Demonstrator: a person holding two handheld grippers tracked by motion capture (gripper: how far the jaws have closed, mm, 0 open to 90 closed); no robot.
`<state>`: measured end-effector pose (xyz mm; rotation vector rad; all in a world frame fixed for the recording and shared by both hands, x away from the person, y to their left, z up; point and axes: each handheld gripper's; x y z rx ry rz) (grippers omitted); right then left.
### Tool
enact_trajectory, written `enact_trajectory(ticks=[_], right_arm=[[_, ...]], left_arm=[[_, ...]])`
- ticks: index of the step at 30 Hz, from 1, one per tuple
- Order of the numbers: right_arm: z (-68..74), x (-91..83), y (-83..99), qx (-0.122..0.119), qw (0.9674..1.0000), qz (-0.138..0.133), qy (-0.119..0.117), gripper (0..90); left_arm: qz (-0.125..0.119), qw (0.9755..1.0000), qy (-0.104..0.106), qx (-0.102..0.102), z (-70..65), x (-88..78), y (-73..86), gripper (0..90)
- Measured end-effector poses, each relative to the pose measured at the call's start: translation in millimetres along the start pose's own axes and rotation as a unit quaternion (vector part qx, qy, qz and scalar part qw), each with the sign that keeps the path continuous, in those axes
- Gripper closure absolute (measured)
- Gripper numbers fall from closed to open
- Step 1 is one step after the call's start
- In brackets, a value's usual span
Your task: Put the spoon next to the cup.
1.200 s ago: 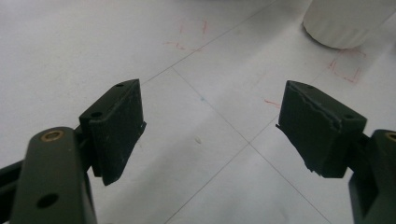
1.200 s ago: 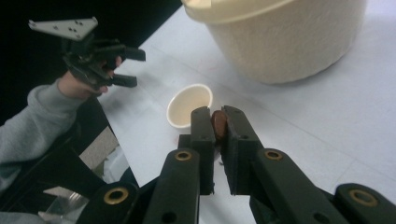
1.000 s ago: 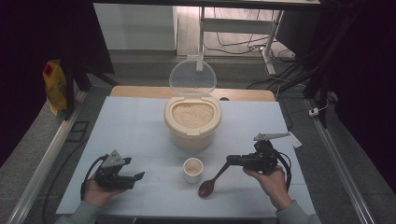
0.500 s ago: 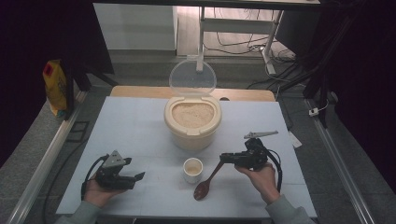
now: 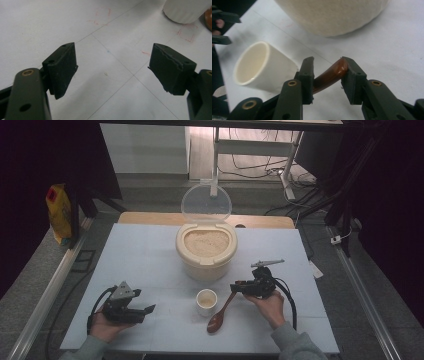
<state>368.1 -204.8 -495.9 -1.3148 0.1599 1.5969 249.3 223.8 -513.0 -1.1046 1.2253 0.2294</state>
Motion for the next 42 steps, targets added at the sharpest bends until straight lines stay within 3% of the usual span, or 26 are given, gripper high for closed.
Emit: enact_trajectory(ticks=[6, 13, 17, 22, 27, 35, 42], right_arm=[[3.1, 13.3, 0.0, -0.018, 0.9984, 0.016, 0.051, 53.5], [3.6, 20.5, 3.1, -0.030, 0.9947, 0.017, 0.097, 46.1], [1.7, 19.5, 5.2, -0.030, 0.9935, 0.006, 0.110, 42.1], [-1.2, 7.6, 8.5, -0.024, 0.9913, -0.028, 0.126, 37.8], [-0.7, -10.7, 19.6, -0.049, 0.9898, -0.054, 0.122, 38.0], [-6.2, -40.3, 55.7, -0.078, 0.9865, -0.086, 0.115, 38.9], [-11.8, -57.6, 77.2, -0.098, 0.9839, -0.089, 0.120, 39.0]], left_arm=[[0.002, 1.0000, -0.001, 0.001, 0.2, 0.2, 0.9, 21.8], [0.003, 1.0000, -0.001, 0.001, -0.2, 0.2, 1.2, 21.8], [0.003, 1.0000, -0.001, 0.001, -0.1, 0.6, 1.2, 21.8], [0.001, 1.0000, -0.003, -0.001, 0.3, -0.2, 1.8, 21.8], [0.000, 1.0000, -0.003, -0.001, 0.6, -0.3, 2.1, 21.9], [-0.004, 1.0000, -0.004, 0.000, -0.2, -1.2, 1.8, 21.8], [-0.008, 1.0000, -0.005, -0.001, -1.3, -1.8, 1.3, 21.8]])
Point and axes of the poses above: each handheld gripper's, and its own axes: x roughly forward along the jaws, y roughly out of its underside, z roughly to its left, and after that the axes turned 14 degrees about z, right-handed
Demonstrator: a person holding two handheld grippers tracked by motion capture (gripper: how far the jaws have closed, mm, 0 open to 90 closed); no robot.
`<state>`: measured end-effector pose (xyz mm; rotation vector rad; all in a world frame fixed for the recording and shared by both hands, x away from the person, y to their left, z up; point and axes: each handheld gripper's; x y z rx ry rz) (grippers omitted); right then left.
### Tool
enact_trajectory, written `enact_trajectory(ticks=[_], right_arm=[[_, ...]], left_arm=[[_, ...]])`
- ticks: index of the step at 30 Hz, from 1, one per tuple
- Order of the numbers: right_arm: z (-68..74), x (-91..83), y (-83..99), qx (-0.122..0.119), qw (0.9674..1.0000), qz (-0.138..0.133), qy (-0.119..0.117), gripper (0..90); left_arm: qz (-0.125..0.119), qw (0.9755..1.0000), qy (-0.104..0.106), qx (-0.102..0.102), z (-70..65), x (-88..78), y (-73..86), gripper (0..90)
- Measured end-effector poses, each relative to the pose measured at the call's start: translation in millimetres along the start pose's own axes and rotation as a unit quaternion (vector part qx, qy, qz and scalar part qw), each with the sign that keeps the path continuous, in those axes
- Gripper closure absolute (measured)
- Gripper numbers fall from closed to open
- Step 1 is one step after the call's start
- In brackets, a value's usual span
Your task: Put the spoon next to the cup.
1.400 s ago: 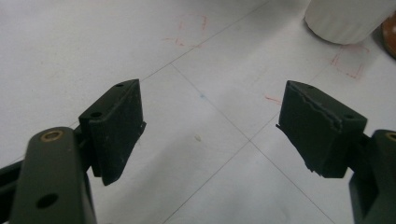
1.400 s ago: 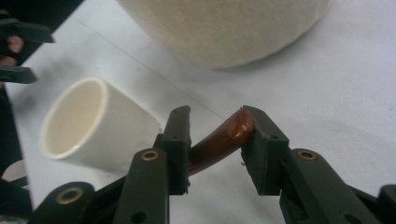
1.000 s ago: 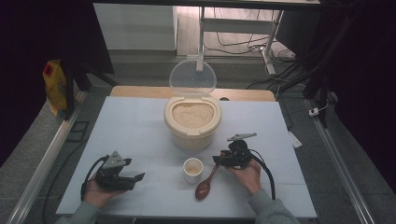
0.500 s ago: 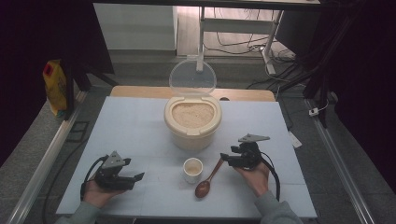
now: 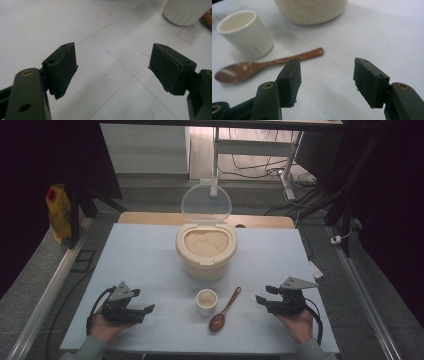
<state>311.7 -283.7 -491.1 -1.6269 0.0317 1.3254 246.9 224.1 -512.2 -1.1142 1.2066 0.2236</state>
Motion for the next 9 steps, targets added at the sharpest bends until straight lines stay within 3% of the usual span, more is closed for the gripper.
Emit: enact_trajectory(ticks=[9], right_arm=[[-3.4, -10.4, 8.6, -0.011, 0.9998, -0.011, -0.009, 39.5]], left_arm=[[-0.005, 1.0000, -0.002, 0.000, 0.4, -1.4, 0.7, 21.8]])
Point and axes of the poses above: each handheld gripper's, and its own axes: x roughly forward along the jaws, y roughly out of its underside, z roughly to its left, and after that the axes turned 14 degrees about z, right-handed
